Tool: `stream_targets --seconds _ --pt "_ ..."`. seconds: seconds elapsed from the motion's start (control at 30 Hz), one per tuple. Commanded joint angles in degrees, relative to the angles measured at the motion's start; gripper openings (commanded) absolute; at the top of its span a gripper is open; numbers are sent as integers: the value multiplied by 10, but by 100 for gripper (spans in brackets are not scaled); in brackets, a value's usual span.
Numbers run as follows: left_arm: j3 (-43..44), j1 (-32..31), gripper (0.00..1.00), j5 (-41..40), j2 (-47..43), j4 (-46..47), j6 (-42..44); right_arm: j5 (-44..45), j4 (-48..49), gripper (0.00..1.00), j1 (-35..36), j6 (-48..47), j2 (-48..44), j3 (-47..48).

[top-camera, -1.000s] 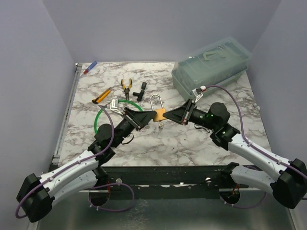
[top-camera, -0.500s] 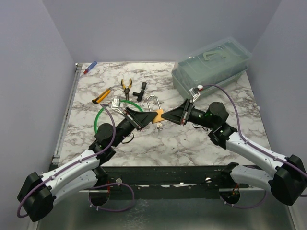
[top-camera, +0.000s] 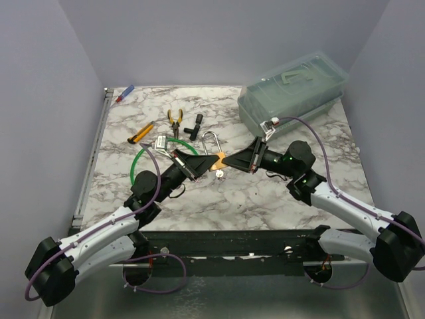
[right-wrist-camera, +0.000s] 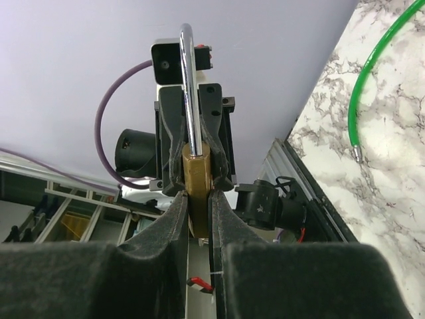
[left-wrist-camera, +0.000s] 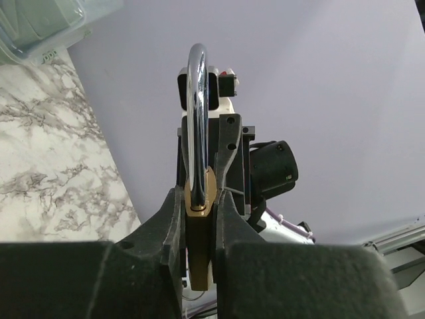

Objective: Unlock with the key

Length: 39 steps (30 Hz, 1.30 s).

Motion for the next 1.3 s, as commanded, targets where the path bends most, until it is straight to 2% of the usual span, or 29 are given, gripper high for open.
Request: stream_targets --seconds 0.0,0.07,0.1,0.17,0.23,0.3,0.6,0.7,0.8,0.97,1.1,1.27 --pt "-11 4 0 8 -7 7 10 3 -4 5 1 -21 -15 35" --pt "-14 5 0 -3 -12 5 11 15 -56 32 2 -51 -23 52" --pt "-16 5 0 -8 -15 3 13 22 -82 51 1 -68 -27 60" --pt "-17 6 0 -16 -19 -3 14 40 -142 75 1 -101 -36 80" --pt "-19 6 0 -24 -22 -9 16 65 -206 90 2 -134 -43 99" --pt "-21 6 0 -31 -25 -11 17 95 -258 96 2 -158 -51 112" --pt "-28 6 0 -98 -45 -27 40 304 -450 100 1 -191 -97 104" --pt "-23 7 0 -104 -47 -27 72 321 -498 100 2 -183 -95 103" --pt "-20 7 0 -116 -42 -30 89 254 -446 98 1 -213 -107 69" --pt "-6 7 0 -123 -19 -30 75 138 -280 91 2 -211 -118 3" --pt "-1 8 0 -141 -8 -30 40 92 -194 83 2 -193 -103 -20" --pt "6 8 0 -145 8 -28 7 70 -135 67 3 -187 -69 -21"
